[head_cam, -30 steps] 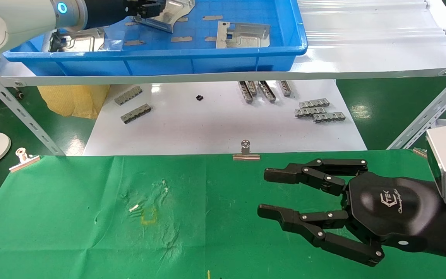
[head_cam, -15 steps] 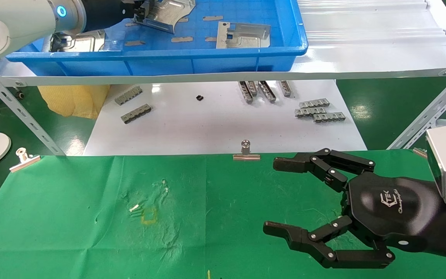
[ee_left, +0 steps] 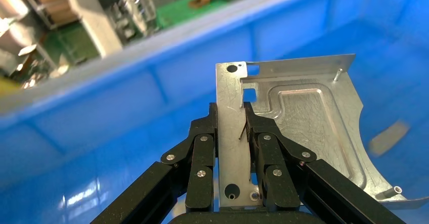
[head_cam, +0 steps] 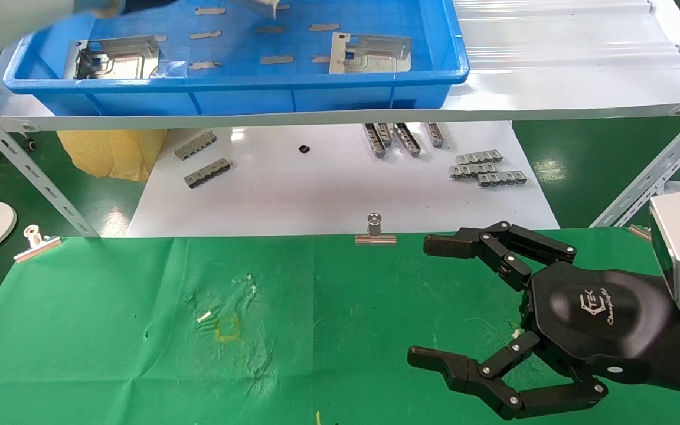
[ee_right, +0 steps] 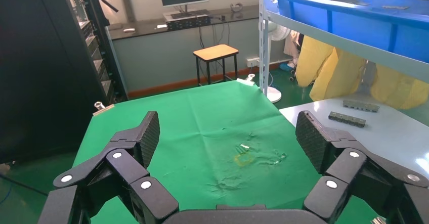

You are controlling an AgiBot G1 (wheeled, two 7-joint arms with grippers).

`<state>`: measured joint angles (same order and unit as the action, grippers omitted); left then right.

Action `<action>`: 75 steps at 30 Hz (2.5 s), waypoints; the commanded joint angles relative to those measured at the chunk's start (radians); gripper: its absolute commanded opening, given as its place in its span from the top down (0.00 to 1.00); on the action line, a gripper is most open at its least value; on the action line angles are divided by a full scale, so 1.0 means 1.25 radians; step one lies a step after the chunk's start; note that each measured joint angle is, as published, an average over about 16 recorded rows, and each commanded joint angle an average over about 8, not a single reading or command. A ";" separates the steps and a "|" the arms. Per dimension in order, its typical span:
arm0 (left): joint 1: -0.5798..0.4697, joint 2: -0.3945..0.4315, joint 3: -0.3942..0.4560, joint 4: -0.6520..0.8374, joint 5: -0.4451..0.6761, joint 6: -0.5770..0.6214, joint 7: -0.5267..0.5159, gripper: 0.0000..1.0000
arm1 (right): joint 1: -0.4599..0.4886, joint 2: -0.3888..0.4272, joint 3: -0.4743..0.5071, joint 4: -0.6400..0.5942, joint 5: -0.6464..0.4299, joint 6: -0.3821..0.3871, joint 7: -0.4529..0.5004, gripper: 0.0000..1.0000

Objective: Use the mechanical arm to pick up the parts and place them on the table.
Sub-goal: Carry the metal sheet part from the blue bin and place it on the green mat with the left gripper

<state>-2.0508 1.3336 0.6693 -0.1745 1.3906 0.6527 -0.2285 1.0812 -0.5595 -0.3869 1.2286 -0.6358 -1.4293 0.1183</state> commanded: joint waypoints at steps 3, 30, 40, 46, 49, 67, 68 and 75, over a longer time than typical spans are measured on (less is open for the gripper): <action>-0.008 -0.012 -0.015 -0.014 -0.030 0.065 0.046 1.00 | 0.000 0.000 0.000 0.000 0.000 0.000 0.000 0.00; 0.113 -0.303 0.067 -0.303 -0.186 0.759 0.363 1.00 | 0.000 0.000 0.000 0.000 0.000 0.000 0.000 0.00; 0.171 -0.273 0.221 -0.237 -0.066 0.675 0.423 1.00 | 0.000 0.000 0.000 0.000 0.000 0.000 0.000 0.00; 0.212 -0.247 0.221 -0.142 -0.058 0.604 0.471 1.00 | 0.000 0.000 0.000 0.000 0.000 0.000 0.000 0.00; 0.224 -0.233 0.222 -0.105 -0.057 0.594 0.493 0.99 | 0.000 0.000 0.000 0.000 0.000 0.000 0.000 0.00; 0.223 -0.184 0.215 0.048 -0.069 0.619 0.623 0.00 | 0.000 0.000 0.000 0.000 0.000 0.000 0.000 0.00; 0.221 -0.186 0.213 0.054 -0.072 0.625 0.625 0.00 | 0.000 0.000 0.000 0.000 0.000 0.000 0.000 0.00; 0.217 -0.213 0.161 0.110 -0.151 0.714 0.576 0.00 | 0.000 0.000 0.000 0.000 0.000 0.000 0.000 0.00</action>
<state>-1.7751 1.0694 0.8708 -0.0410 1.2028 1.5324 0.4891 1.0811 -0.5594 -0.3870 1.2285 -0.6358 -1.4292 0.1182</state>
